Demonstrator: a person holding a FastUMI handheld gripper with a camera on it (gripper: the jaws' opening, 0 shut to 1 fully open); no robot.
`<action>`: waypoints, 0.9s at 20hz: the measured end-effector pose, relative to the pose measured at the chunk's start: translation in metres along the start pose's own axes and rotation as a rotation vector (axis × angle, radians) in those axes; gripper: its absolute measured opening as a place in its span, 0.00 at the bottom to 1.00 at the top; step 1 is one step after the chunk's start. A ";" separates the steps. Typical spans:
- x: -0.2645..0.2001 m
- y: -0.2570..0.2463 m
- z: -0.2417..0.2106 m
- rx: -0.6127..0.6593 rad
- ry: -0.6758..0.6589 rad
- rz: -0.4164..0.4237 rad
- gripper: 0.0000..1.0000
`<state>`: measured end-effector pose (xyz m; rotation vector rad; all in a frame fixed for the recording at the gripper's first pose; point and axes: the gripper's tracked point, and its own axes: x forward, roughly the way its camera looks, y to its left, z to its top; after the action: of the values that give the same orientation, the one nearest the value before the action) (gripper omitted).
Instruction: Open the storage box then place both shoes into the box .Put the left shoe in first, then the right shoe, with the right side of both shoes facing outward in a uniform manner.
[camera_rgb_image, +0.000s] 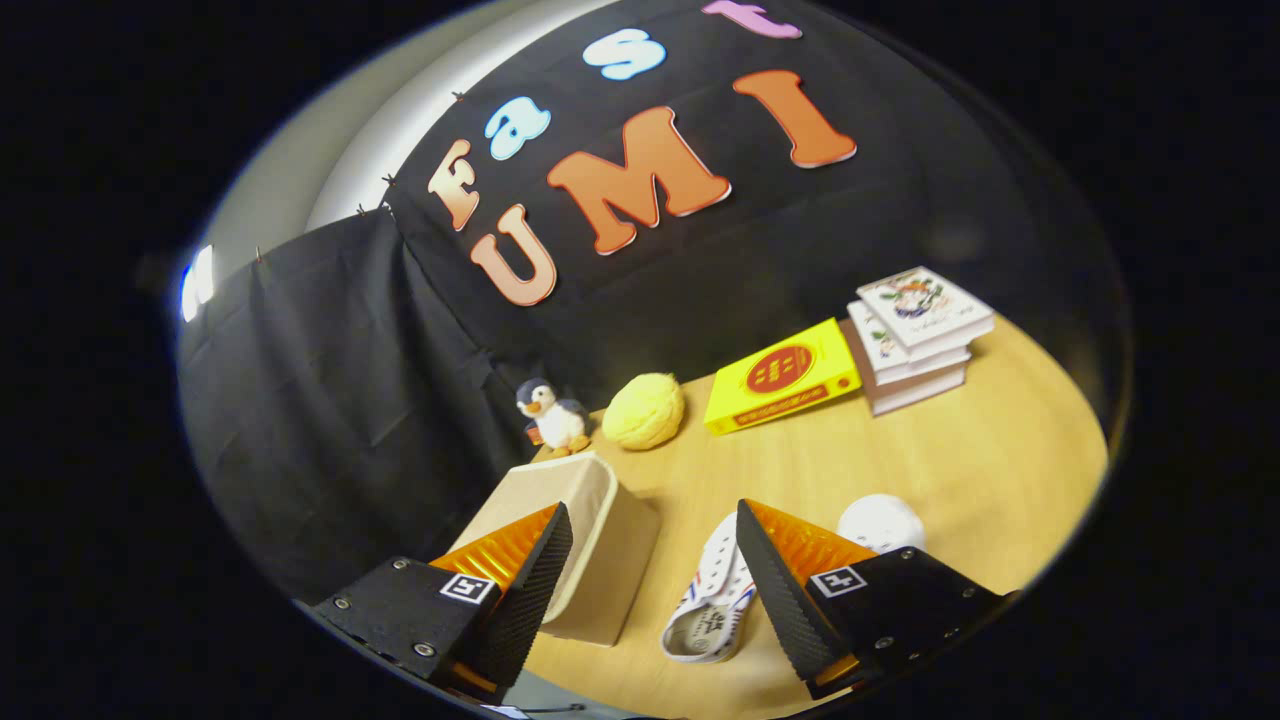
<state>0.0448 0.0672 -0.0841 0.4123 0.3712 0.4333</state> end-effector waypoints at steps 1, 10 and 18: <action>0.007 0.004 -0.009 0.037 0.038 0.040 0.98; 0.064 0.045 -0.080 0.322 0.344 0.324 0.98; 0.091 0.078 -0.108 0.498 0.465 0.466 0.98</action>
<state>0.0500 0.2069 -0.1635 0.8951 0.8489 0.9021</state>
